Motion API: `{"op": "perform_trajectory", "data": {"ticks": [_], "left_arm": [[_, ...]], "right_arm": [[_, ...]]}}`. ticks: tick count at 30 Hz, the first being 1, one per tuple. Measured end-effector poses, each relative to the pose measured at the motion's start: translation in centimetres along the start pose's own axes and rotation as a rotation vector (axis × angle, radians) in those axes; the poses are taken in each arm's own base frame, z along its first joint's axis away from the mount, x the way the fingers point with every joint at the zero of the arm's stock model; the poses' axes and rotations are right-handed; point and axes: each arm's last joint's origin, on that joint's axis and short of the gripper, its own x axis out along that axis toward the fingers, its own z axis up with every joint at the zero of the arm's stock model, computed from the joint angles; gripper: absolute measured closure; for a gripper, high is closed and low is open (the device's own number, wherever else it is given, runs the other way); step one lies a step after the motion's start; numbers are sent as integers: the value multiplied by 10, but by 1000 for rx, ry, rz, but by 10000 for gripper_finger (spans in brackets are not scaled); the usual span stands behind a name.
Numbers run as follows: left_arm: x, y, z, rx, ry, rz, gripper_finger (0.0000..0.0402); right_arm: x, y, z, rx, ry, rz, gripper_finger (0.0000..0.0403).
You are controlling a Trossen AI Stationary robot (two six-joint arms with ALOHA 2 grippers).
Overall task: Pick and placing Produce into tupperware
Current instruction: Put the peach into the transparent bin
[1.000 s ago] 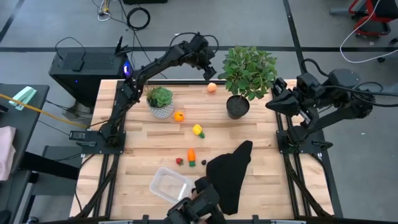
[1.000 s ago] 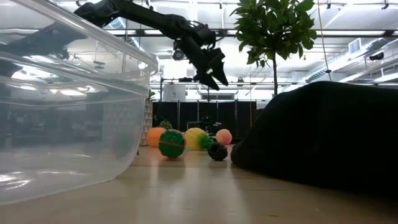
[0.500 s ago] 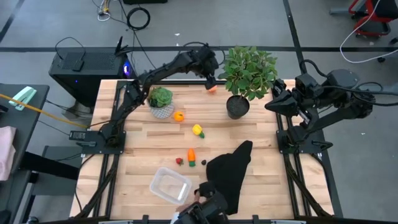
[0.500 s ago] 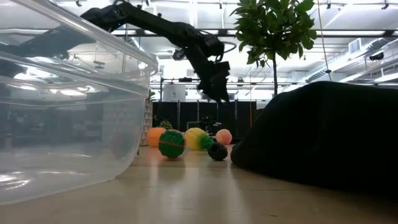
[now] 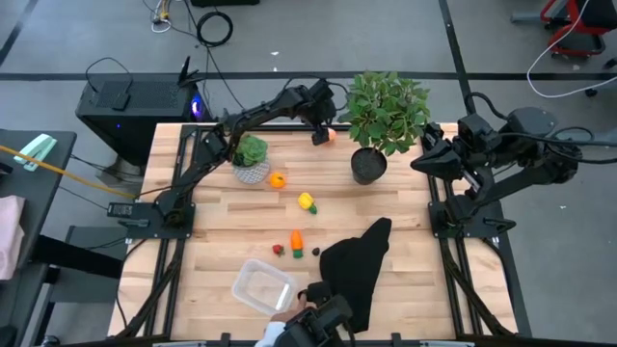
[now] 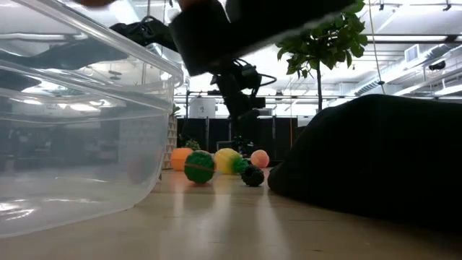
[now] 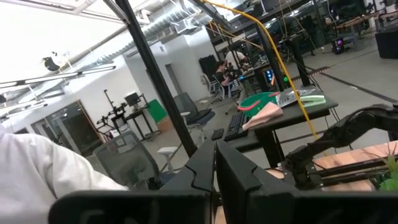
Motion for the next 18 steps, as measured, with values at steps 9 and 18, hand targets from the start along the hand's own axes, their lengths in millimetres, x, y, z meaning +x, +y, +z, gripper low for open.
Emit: {"op": "perform_trajectory", "data": {"ticks": [9,18], "left_arm": [[6,-1,2,70,-55,-50,56],[6,-1,3,25,-64,-62,56]], "right_arm": [[0,0,0,14,0,0,380],[0,0,0,14,0,0,380]]}}
